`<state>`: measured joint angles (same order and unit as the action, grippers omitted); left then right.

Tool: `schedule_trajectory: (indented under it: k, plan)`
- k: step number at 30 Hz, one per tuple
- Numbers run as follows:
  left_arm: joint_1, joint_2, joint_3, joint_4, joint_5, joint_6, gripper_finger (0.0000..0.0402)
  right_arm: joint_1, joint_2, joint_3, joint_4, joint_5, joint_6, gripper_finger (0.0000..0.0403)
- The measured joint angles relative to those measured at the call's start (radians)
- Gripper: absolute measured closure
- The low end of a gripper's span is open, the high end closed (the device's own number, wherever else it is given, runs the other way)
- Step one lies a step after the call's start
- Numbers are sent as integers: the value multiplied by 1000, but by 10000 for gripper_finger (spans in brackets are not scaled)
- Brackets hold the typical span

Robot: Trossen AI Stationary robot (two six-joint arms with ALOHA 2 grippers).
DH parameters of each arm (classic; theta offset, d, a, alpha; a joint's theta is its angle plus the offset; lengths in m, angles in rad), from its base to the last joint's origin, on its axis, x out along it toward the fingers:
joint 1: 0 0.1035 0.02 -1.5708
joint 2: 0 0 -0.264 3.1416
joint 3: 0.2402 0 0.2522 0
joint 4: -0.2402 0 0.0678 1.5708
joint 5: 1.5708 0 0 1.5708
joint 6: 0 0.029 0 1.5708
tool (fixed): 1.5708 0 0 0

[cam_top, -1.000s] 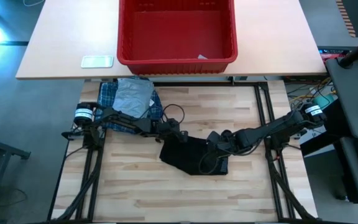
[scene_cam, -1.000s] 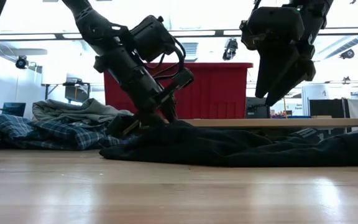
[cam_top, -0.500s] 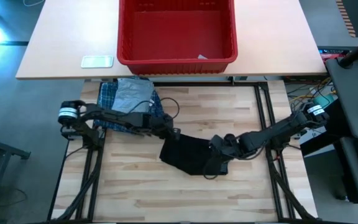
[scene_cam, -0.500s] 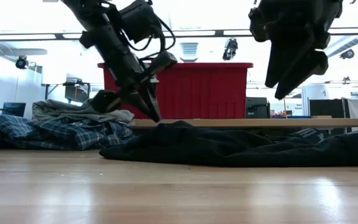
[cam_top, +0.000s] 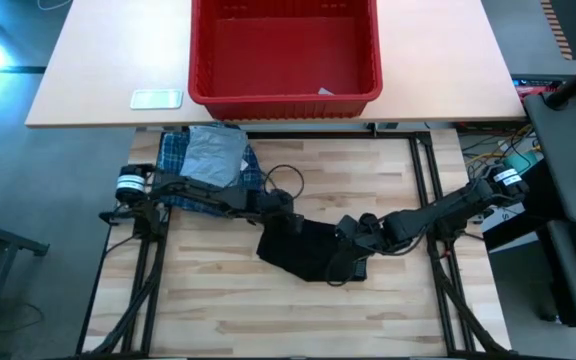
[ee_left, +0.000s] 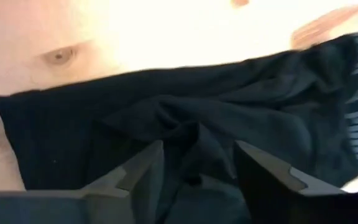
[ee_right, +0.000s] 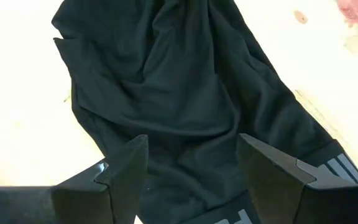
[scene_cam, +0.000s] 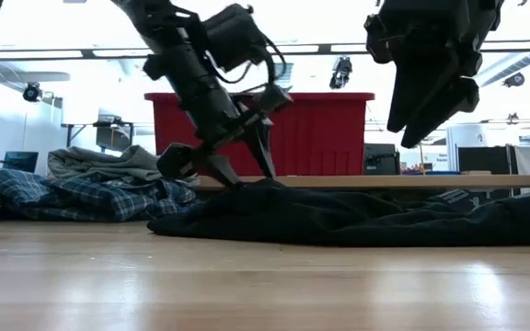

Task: Fold Laundry from Bin
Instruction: Fold the black underwear

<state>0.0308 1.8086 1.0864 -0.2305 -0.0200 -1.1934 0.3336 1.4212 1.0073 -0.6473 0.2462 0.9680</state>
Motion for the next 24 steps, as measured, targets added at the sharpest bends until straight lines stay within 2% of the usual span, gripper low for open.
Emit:
schedule_trajectory:
  k: [3, 7, 11, 24]
  plan:
    - [-13, 57, 82, -75, -1, 5, 198, 0, 0, 0, -8, 0, -12, 168]
    - [-36, 124, 190, -184, -37, 6, 189, 0, 0, 0, -9, -7, -25, 168]
    - [-43, 164, 255, -273, -71, 7, 200, 0, 0, 0, -11, -10, -37, 168]
    - [-45, 234, 295, -213, -28, 29, 243, 0, 0, 0, -21, -10, -52, 168]
